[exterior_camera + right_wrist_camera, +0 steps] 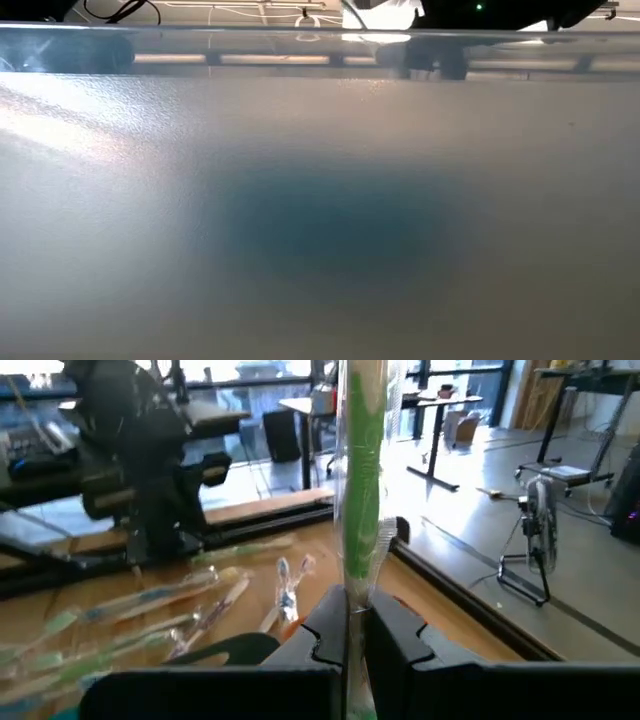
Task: Pick & Place Toothbrushes
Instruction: Put the green toothbrush into the green bin, then put the purple toothbrush into the blue bin
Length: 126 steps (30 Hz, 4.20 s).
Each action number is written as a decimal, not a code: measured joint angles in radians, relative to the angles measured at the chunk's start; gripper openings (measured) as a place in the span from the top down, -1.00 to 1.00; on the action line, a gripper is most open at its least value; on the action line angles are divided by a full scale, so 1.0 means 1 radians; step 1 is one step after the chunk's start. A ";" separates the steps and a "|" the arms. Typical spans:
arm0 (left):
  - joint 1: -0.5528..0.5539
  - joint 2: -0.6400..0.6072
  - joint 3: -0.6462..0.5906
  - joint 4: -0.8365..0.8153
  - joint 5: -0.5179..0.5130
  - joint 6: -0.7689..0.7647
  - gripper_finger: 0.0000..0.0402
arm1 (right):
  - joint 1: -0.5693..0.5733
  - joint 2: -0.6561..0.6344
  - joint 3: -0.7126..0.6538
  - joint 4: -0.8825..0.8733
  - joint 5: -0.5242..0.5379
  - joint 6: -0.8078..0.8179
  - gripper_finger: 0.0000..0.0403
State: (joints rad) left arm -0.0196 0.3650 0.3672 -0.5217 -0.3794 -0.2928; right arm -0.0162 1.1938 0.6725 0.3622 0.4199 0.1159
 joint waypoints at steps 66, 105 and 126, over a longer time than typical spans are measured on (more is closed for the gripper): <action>0.000 0.000 0.000 -0.004 0.000 0.000 0.97 | 0.025 0.479 0.344 -0.518 -0.343 -0.034 0.96; 0.000 0.000 0.000 -0.004 0.000 0.000 0.97 | 0.020 0.532 0.344 -0.498 -0.338 -0.092 0.48; 0.000 0.000 0.000 -0.004 0.001 0.000 0.97 | 0.021 0.290 0.344 -0.552 -0.284 -0.087 0.85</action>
State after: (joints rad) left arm -0.0196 0.3649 0.3672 -0.5259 -0.3786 -0.2930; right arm 0.0044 1.4842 1.0164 -0.1898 0.1356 0.0292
